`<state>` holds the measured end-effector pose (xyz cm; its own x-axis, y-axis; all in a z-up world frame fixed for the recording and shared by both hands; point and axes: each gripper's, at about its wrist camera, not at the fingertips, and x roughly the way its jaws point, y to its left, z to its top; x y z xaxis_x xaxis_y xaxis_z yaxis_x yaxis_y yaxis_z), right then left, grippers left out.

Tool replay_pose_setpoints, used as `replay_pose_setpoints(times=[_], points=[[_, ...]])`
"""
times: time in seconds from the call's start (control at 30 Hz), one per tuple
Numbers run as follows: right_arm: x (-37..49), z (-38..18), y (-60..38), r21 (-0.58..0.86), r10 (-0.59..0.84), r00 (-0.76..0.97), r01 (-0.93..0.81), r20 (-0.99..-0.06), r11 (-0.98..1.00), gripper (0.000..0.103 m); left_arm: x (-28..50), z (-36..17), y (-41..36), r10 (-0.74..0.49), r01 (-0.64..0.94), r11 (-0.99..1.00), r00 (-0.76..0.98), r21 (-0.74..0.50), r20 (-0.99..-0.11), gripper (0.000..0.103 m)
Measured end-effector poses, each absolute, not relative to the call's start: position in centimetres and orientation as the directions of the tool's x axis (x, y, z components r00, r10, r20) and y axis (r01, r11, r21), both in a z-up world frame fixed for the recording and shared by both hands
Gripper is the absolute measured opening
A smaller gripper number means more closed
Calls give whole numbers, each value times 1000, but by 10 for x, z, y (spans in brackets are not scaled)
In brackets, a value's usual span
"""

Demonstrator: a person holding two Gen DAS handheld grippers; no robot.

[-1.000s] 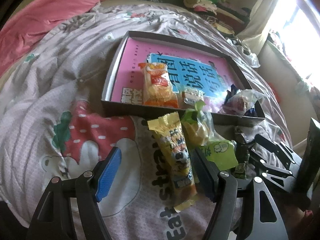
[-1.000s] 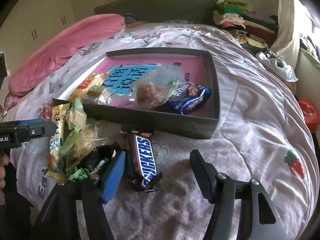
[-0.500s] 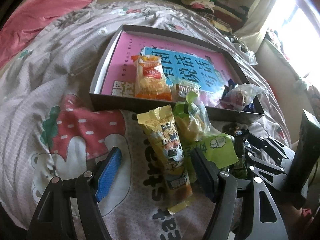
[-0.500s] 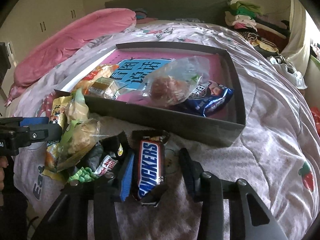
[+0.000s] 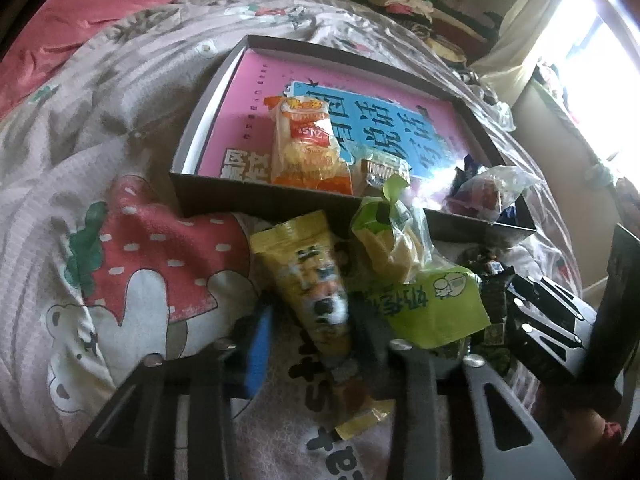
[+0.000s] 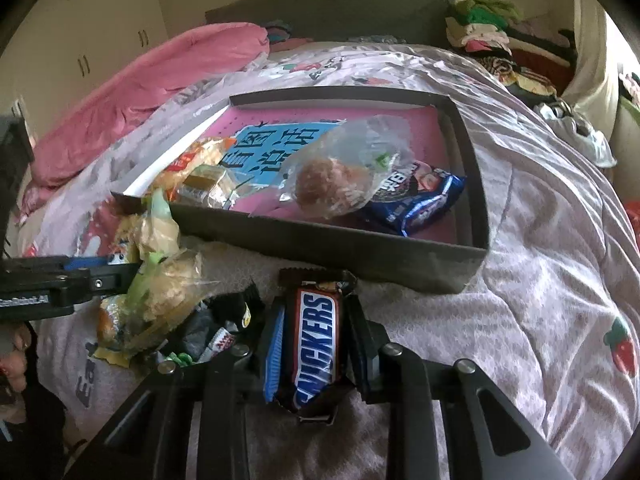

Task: Organize snacks
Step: 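Grasp the long yellow snack bag with left tool while right tool grasps the Snickers bar, then carry the yellow bag into the tray with left tool while right tool carries the Snickers there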

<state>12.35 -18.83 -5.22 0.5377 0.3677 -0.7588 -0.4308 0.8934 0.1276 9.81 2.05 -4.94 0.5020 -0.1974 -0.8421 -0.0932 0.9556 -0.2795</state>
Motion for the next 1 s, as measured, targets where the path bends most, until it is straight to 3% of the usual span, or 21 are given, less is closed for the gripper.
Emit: replay_pose_setpoints(times=[0.13,0.33,1.0], points=[[122,-46,-200,181,398,547,-407,-737,895,29,95,-45,23,-217,-83,950,516,-301,-829,21],[119,-33,-210,231,438,580,-398,-687,888,29,91,-31,25,-227,-67,948,544,-311,-808,17],[116,1,-235,326,512,676,-395,-529,859,29,90,28,40,-188,-65,950,663,-306,-725,16]])
